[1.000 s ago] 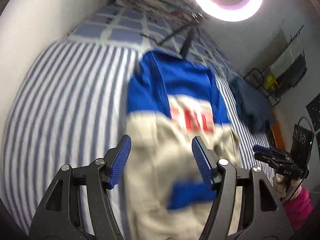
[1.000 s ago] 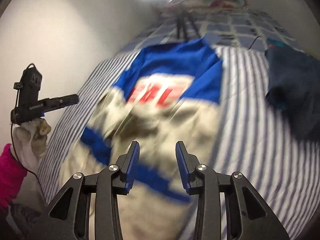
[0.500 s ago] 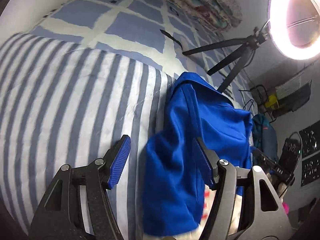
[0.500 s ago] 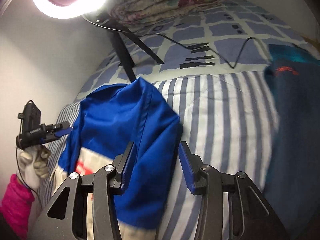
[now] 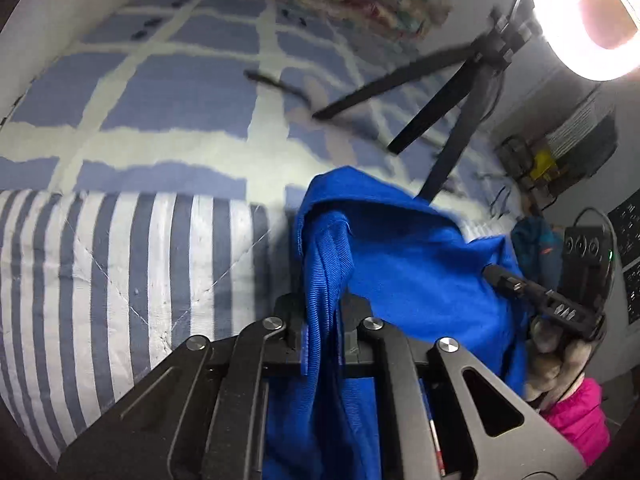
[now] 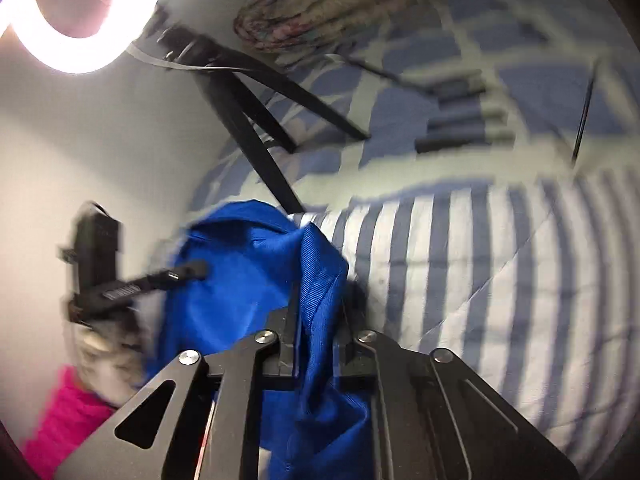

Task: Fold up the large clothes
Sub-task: 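Grasp the blue collar end with both tools and lift it, then fold the blue collar end over onto the folded hem with both tools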

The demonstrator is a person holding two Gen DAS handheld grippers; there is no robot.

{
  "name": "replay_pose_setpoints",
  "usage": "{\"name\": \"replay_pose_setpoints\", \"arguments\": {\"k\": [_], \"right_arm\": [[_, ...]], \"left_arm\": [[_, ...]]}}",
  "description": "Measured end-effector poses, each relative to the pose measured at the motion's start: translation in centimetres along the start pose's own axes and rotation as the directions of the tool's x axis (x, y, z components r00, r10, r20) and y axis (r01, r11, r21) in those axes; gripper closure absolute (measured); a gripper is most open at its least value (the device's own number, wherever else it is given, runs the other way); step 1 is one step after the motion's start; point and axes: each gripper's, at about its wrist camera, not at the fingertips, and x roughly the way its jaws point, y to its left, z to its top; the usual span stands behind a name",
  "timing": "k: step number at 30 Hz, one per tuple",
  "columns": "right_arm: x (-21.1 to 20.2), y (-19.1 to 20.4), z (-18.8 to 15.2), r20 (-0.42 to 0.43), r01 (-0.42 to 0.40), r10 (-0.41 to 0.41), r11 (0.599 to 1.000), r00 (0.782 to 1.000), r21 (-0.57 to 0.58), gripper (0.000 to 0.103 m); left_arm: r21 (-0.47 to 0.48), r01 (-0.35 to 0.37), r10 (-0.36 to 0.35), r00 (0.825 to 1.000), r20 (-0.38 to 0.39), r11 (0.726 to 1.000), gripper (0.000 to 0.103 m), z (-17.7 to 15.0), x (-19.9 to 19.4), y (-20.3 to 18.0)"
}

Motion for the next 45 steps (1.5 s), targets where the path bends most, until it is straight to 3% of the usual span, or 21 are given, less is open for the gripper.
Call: {"name": "replay_pose_setpoints", "arguments": {"k": [6, 14, 19, 26, 31, 36, 39, 43, 45], "right_arm": [[-5.4, 3.2, 0.4, 0.154, -0.003, 0.010, 0.999, 0.988, -0.048, 0.100], [-11.1, 8.1, -1.0, 0.210, 0.005, 0.017, 0.995, 0.978, -0.105, 0.101], [-16.2, 12.0, -3.7, 0.204, 0.030, 0.006, 0.985, 0.979, -0.172, 0.101], [-23.4, 17.2, -11.4, 0.162, 0.029, 0.007, 0.976, 0.987, -0.216, 0.101], [-26.8, 19.3, -18.6, 0.127, 0.038, -0.010, 0.974, 0.992, -0.222, 0.100], [-27.4, 20.1, -27.0, 0.063, 0.054, -0.041, 0.973, 0.997, -0.223, 0.100], [-26.4, 19.5, -31.1, 0.027, 0.065, -0.061, 0.980, 0.998, -0.190, 0.100], [-24.9, 18.8, -35.2, -0.013, 0.099, -0.103, 0.980, 0.995, -0.175, 0.100], [-24.0, 19.2, -36.5, -0.024, 0.154, -0.164, 0.960, 0.986, -0.234, 0.100]], "left_arm": [[0.074, 0.029, -0.038, 0.992, 0.118, 0.997, 0.100, -0.5, -5.5, -2.4], [0.129, 0.053, -0.078, 0.977, 0.199, 0.990, 0.100, -3.7, -13.0, -6.3], [0.150, 0.056, -0.088, 0.973, 0.214, 0.987, 0.100, -7.6, -18.2, -8.9], [0.206, 0.052, -0.095, 0.974, 0.208, 0.977, 0.100, -16.0, -26.0, -12.7], [0.228, 0.042, -0.082, 0.982, 0.172, 0.973, 0.100, -23.2, -28.8, -13.9], [0.257, -0.007, -0.019, 0.995, 0.100, 0.966, 0.100, -30.7, -28.4, -13.8], [0.224, -0.024, 0.015, 0.999, 0.042, 0.974, 0.100, -34.8, -27.0, -12.5], [0.213, -0.076, 0.076, 0.997, 0.009, 0.974, 0.100, -39.2, -25.3, -11.0], [0.220, -0.110, 0.112, 0.994, 0.003, 0.969, 0.100, -40.4, -24.8, -11.0]]}}
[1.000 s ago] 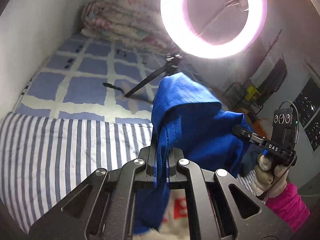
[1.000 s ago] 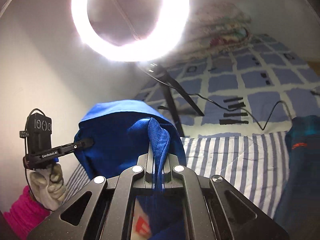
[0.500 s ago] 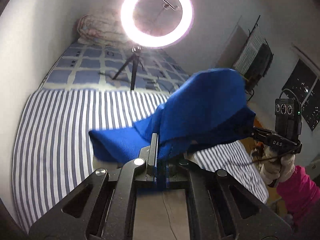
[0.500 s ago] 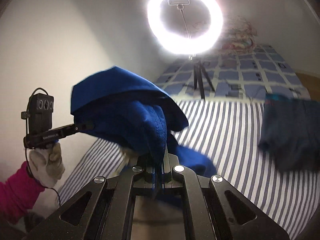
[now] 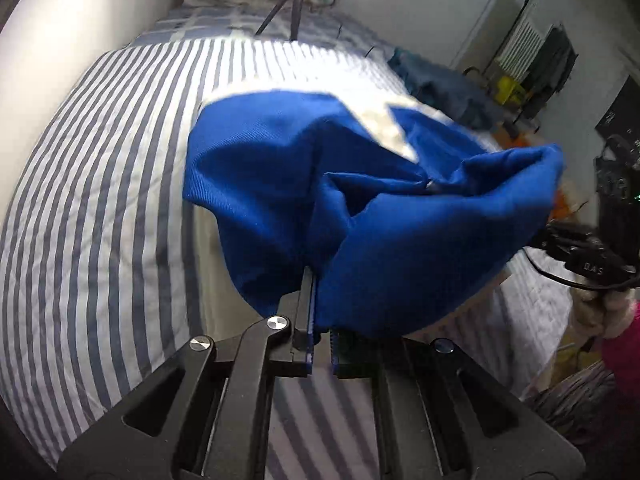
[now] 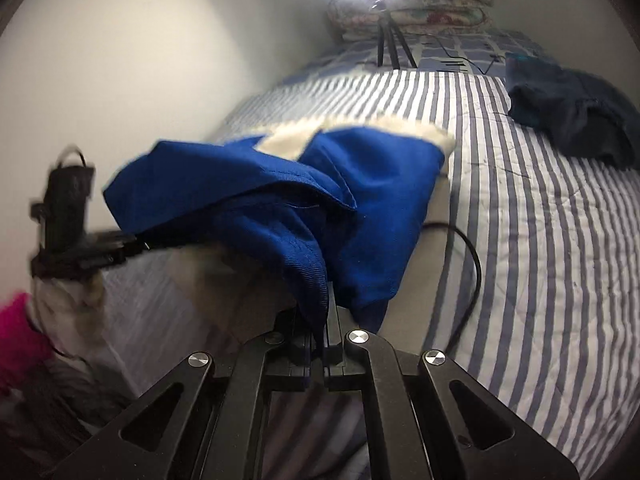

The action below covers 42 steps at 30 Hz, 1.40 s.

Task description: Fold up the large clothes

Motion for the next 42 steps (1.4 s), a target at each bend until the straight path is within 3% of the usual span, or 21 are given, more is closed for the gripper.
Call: {"name": "replay_pose_setpoints", "arguments": {"k": [3, 7, 10, 13, 17, 20, 23, 26, 32, 38, 42], "right_arm": [[0.4, 1.1, -0.6, -0.036, 0.072, -0.075, 0.995, 0.997, -0.074, 0.098], [-3.3, 2.6, -0.3, -0.001, 0.142, -0.144, 0.979, 0.990, -0.146, 0.093], [-7.2, 3.3, -0.1, 0.038, 0.135, -0.130, 0.978, 0.991, -0.161, 0.091], [-12.1, 4.6, -0.7, 0.094, 0.114, -0.099, 0.981, 0.991, -0.160, 0.084], [-18.0, 6.7, -1.1, 0.174, 0.101, -0.070, 0.978, 0.982, -0.180, 0.075], [-21.3, 8.0, -0.8, 0.218, 0.080, -0.040, 0.980, 0.975, -0.181, 0.063], [-23.0, 8.4, -0.4, 0.242, 0.047, -0.001, 0.982, 0.970, -0.183, 0.051], [-21.7, 7.5, -0.7, 0.232, 0.039, -0.004, 0.988, 0.973, -0.148, 0.050], [-12.8, 1.9, -1.3, 0.105, -0.020, 0.014, 0.998, 0.994, 0.060, 0.050], [-4.8, -4.0, -1.4, 0.029, -0.076, 0.070, 0.955, 0.997, 0.286, 0.050], [-0.9, -6.3, -1.2, -0.005, -0.119, 0.129, 0.923, 0.992, 0.366, 0.050]], "left_arm": [[0.023, -0.025, 0.025, 1.000, 0.006, 0.999, 0.097, -1.0, -0.7, -0.6], [0.076, -0.018, 0.017, 1.000, 0.008, 0.997, 0.076, -2.2, -4.4, -1.8], [0.095, 0.008, -0.012, 0.999, 0.048, 0.995, 0.073, -3.7, -8.9, -2.1], [0.067, 0.040, -0.047, 0.994, 0.097, 0.997, 0.060, -4.3, -13.1, -2.0], [0.012, 0.089, -0.090, 0.984, 0.154, 0.996, 0.053, -4.3, -18.5, -2.0], [-0.016, 0.112, -0.107, 0.976, 0.187, 0.994, 0.038, -3.2, -20.6, -1.9], [-0.053, 0.104, -0.092, 0.974, 0.206, 0.993, 0.038, -2.0, -20.4, -1.2], [-0.159, 0.151, -0.122, 0.976, 0.181, 0.976, 0.038, -1.2, -18.0, 0.9], [-0.395, 0.239, -0.196, 0.969, 0.147, 0.887, 0.038, 1.0, -11.3, 5.8], [-0.547, 0.278, -0.240, 0.960, 0.142, 0.790, 0.038, 4.4, -5.6, 10.2], [-0.579, 0.320, -0.310, 0.943, 0.120, 0.750, 0.038, 6.3, -1.6, 11.4]]}}
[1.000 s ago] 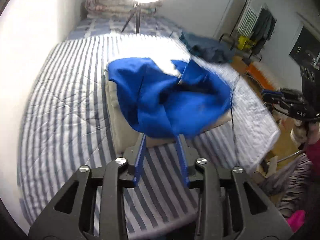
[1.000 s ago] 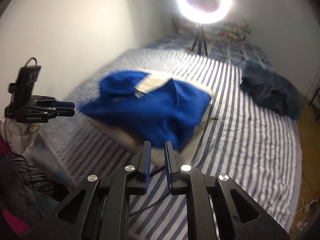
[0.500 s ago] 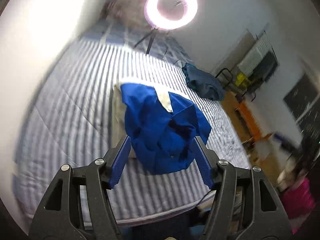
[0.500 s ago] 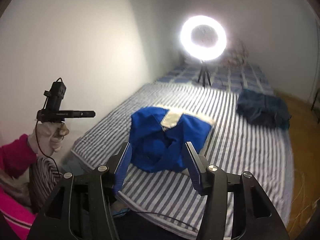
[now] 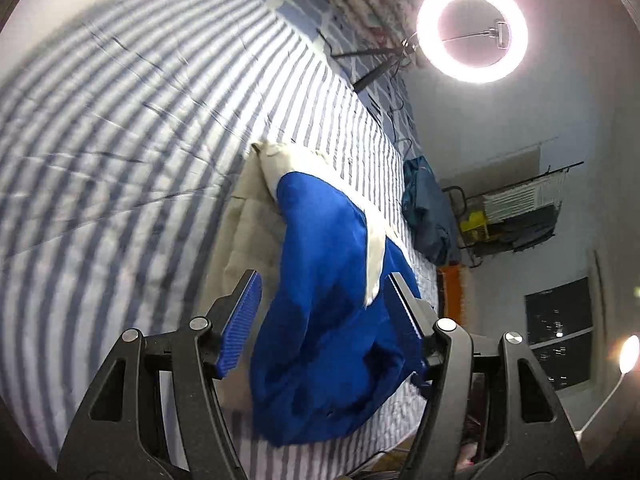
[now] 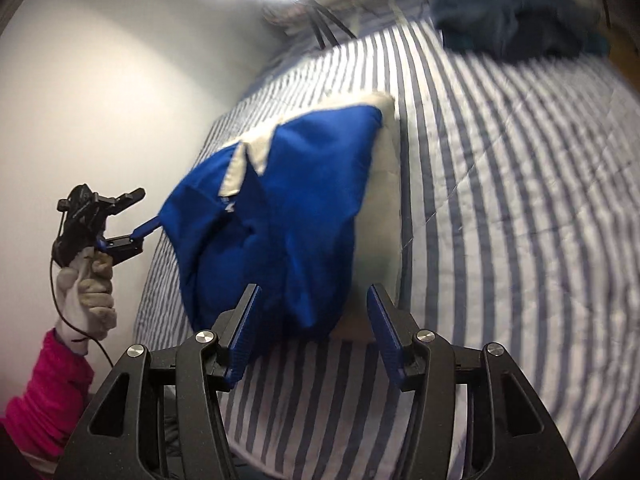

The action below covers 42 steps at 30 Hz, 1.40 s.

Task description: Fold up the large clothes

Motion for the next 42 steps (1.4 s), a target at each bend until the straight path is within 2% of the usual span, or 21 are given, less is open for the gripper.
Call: {"name": "replay_pose_setpoints", "arguments": {"k": [2, 3, 4, 5, 6, 7, 8, 12, 14, 15, 17, 19, 21, 23, 26, 30, 32, 35, 38, 40, 42], "right_arm": [[1.3, -0.9, 0.5, -0.013, -0.019, 0.020, 0.999, 1.000, 0.037, 0.050], [1.9, -1.3, 0.8, -0.017, -0.034, 0.035, 0.998, 0.999, 0.055, 0.050], [1.9, -1.7, 0.9, -0.020, -0.049, 0.050, 0.997, 0.999, 0.066, 0.050], [2.5, -1.9, 1.1, -0.029, -0.072, 0.075, 0.994, 0.997, 0.078, 0.058], [2.9, -2.0, 1.4, -0.039, -0.102, 0.106, 0.991, 0.994, 0.084, 0.084], [3.4, -2.0, 1.5, -0.057, -0.123, 0.129, 0.988, 0.990, 0.088, 0.100], [3.6, -2.0, 1.7, -0.073, -0.138, 0.146, 0.986, 0.987, 0.097, 0.100], [1.0, -0.3, 2.7, -0.072, -0.186, 0.190, 0.981, 0.979, 0.063, 0.101], [-1.2, 0.2, 3.0, -0.053, -0.200, 0.200, 0.980, 0.978, 0.018, 0.101], [-1.8, -0.2, 2.9, -0.042, -0.212, 0.213, 0.977, 0.976, 0.025, 0.101], [-0.8, -1.8, 2.5, -0.055, -0.186, 0.189, 0.980, 0.980, 0.066, 0.101], [2.2, -3.4, 1.4, -0.128, -0.101, 0.116, 0.988, 0.985, 0.115, 0.101], [4.0, -3.2, 0.4, -0.164, -0.040, 0.050, 0.997, 0.985, 0.069, 0.101], [3.6, -2.8, 0.3, -0.154, -0.057, 0.069, 0.995, 0.986, 0.078, 0.101], [2.1, -1.7, 0.7, -0.135, -0.114, 0.124, 0.991, 0.983, 0.075, 0.101], [0.7, 0.6, 0.6, -0.133, 0.031, -0.045, 0.994, 0.990, -0.107, 0.097], [-0.5, 1.3, 0.3, -0.116, 0.075, -0.093, 0.986, 0.989, -0.152, 0.097], [-2.6, 2.4, 0.1, -0.043, 0.113, -0.124, 0.974, 0.991, -0.198, 0.097], [-3.6, 3.5, 1.1, 0.034, 0.074, -0.068, 0.965, 0.997, -0.250, 0.097], [-3.4, 4.7, 1.8, 0.037, 0.005, 0.005, 0.960, 0.999, -0.281, 0.097], [-2.5, 6.7, 2.1, 0.027, -0.014, 0.025, 0.936, 0.999, -0.350, 0.097]], "left_arm": [[-0.007, 0.006, -0.006, 1.000, -0.015, 1.000, 0.042, 0.7, 1.4, 0.3], [-0.005, 0.009, -0.009, 1.000, -0.023, 1.000, 0.049, 0.8, 1.9, 0.4], [-0.003, 0.009, -0.009, 0.999, -0.039, 1.000, 0.073, 0.9, 2.6, 0.5], [0.003, -0.006, 0.006, 0.998, -0.057, 1.000, 0.091, 0.9, 3.3, 0.6], [0.017, -0.031, 0.032, 0.998, -0.063, 0.999, 0.093, 0.8, 3.8, 0.6], [0.024, -0.040, 0.042, 0.997, -0.059, 0.999, 0.095, 0.5, 4.0, 0.6], [0.031, -0.041, 0.043, 0.998, -0.055, 0.999, 0.097, 0.2, 3.9, 0.5], [0.073, -0.040, 0.045, 0.997, -0.069, 0.997, 0.099, -2.3, 2.5, -0.7], [0.097, -0.072, 0.080, 0.993, -0.087, 0.993, 0.101, -3.4, 2.6, -0.5], [0.120, -0.112, 0.124, 0.988, -0.093, 0.986, 0.101, -3.6, 3.2, -0.1], [0.155, -0.181, 0.198, 0.975, -0.104, 0.971, 0.099, -3.8, 4.9, 1.4], [0.137, -0.200, 0.217, 0.968, -0.126, 0.970, 0.098, -4.0, 6.5, 2.9], [0.196, -0.226, 0.250, 0.962, -0.109, 0.954, 0.098, -4.1, 6.7, 2.2], [0.235, -0.246, 0.273, 0.958, -0.090, 0.940, 0.098, -4.1, 6.3, 1.2], [0.220, -0.218, 0.238, 0.969, -0.068, 0.951, 0.098, -3.3, 4.9, 0.4], [0.251, -0.262, 0.279, 0.960, -0.032, 0.932, 0.095, -2.9, 3.9, -0.3], [0.258, -0.294, 0.304, 0.953, 0.000, 0.920, 0.088, -2.8, 2.8, -0.4], [0.285, -0.334, 0.329, 0.942, 0.065, 0.899, 0.088, -2.9, 1.0, -1.5], [0.315, -0.315, 0.293, 0.949, 0.117, 0.895, 0.088, -3.0, -0.6, -3.6], [0.341, -0.278, 0.250, 0.960, 0.124, 0.898, 0.088, -3.4, -0.9, -4.9], [0.365, -0.248, 0.223, 0.968, 0.111, 0.897, 0.088, -3.5, -0.3, -5.8]]}}
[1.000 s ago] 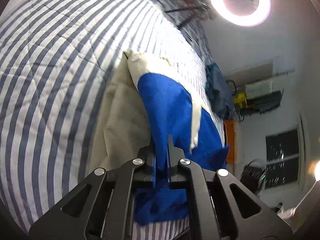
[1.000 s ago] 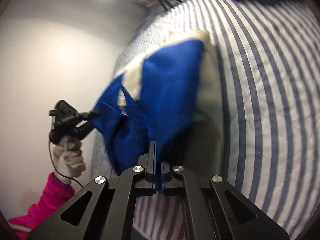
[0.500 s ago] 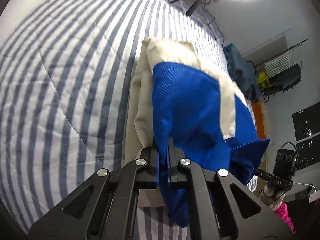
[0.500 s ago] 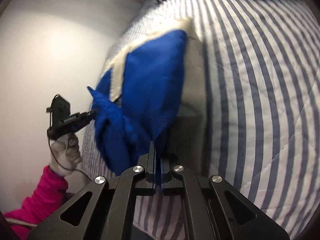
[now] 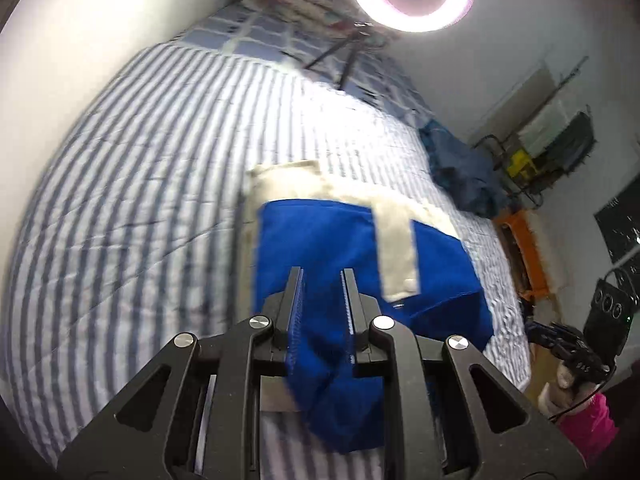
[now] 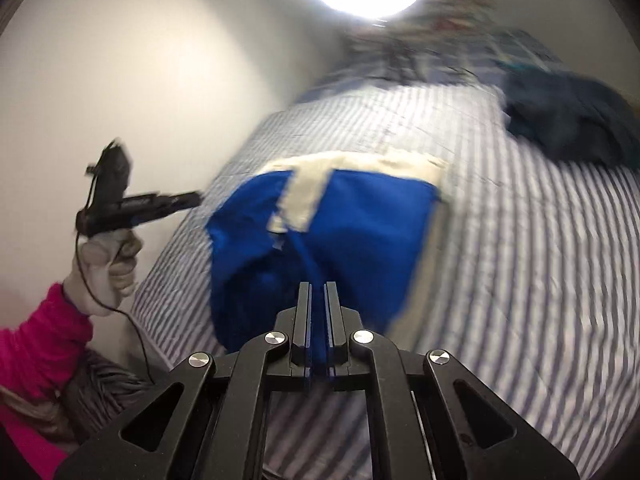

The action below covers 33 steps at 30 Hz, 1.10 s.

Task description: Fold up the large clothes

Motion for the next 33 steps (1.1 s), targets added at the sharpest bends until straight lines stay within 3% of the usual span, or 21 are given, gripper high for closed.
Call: {"name": "replay_pose_setpoints", "arguments": {"k": [5, 7, 9, 11, 13, 15, 17, 18, 23, 26, 30, 33], "right_arm": [[3.7, 2.9, 1.9, -0.045, -0.043, 0.039, 0.994, 0.998, -0.102, 0.097], [5.5, 2.8, 2.4, -0.056, -0.027, 0.021, 0.994, 0.998, -0.109, 0.097], [8.1, 1.5, 2.3, -0.081, 0.069, -0.078, 0.991, 0.994, -0.112, 0.097], [10.4, -0.8, 1.7, -0.152, 0.153, -0.161, 0.986, 0.975, -0.066, 0.102], [11.9, -2.3, 0.9, -0.205, 0.166, -0.169, 0.986, 0.964, -0.033, 0.103], [11.1, -2.5, 0.7, -0.194, 0.144, -0.142, 0.990, 0.971, -0.004, 0.099], [9.3, -2.2, 0.8, -0.178, 0.093, -0.086, 0.995, 0.980, 0.031, 0.097], [8.0, -1.9, 0.7, -0.168, 0.072, -0.065, 0.997, 0.984, 0.037, 0.094], [3.2, 0.2, -0.5, -0.121, 0.052, -0.050, 0.999, 0.991, 0.011, 0.086], [1.1, -0.2, -1.0, -0.097, 0.053, -0.048, 0.997, 0.994, 0.049, 0.086], [-1.7, -0.6, -1.9, -0.051, 0.057, -0.052, 0.993, 0.997, 0.103, 0.086], [-3.7, -0.3, -2.4, -0.025, 0.052, -0.049, 0.992, 0.998, 0.112, 0.086]], "left_arm": [[-0.040, 0.021, -0.023, 0.998, -0.055, 0.999, 0.088, -0.1, 3.2, 0.7], [-0.033, -0.014, 0.011, 0.997, -0.071, 0.999, 0.088, -0.1, 4.6, 1.4], [-0.004, -0.060, 0.059, 0.992, -0.110, 0.998, 0.088, -0.5, 6.6, 2.3], [-0.025, -0.050, 0.046, 0.989, -0.138, 0.998, 0.088, -1.0, 7.7, 3.0], [-0.005, -0.065, 0.064, 0.990, -0.129, 0.998, 0.088, -1.1, 7.4, 2.4], [0.041, -0.093, 0.097, 0.990, -0.100, 0.995, 0.087, -1.1, 6.0, 1.1], [0.048, -0.094, 0.097, 0.993, -0.068, 0.994, 0.071, -1.5, 4.5, 0.1], [0.043, -0.087, 0.089, 0.995, -0.052, 0.995, 0.070, -1.7, 3.8, -0.5], [0.041, 0.092, -0.091, 0.995, -0.042, 0.995, 0.067, -5.5, 1.1, -5.8], [0.016, 0.206, -0.204, 0.973, -0.107, 0.978, 0.062, -8.3, 3.0, -8.8], [-0.048, 0.191, -0.196, 0.966, -0.169, 0.980, 0.062, -10.5, 7.0, -10.1], [-0.098, 0.180, -0.193, 0.969, -0.154, 0.979, 0.062, -10.8, 8.9, -10.1]]}}
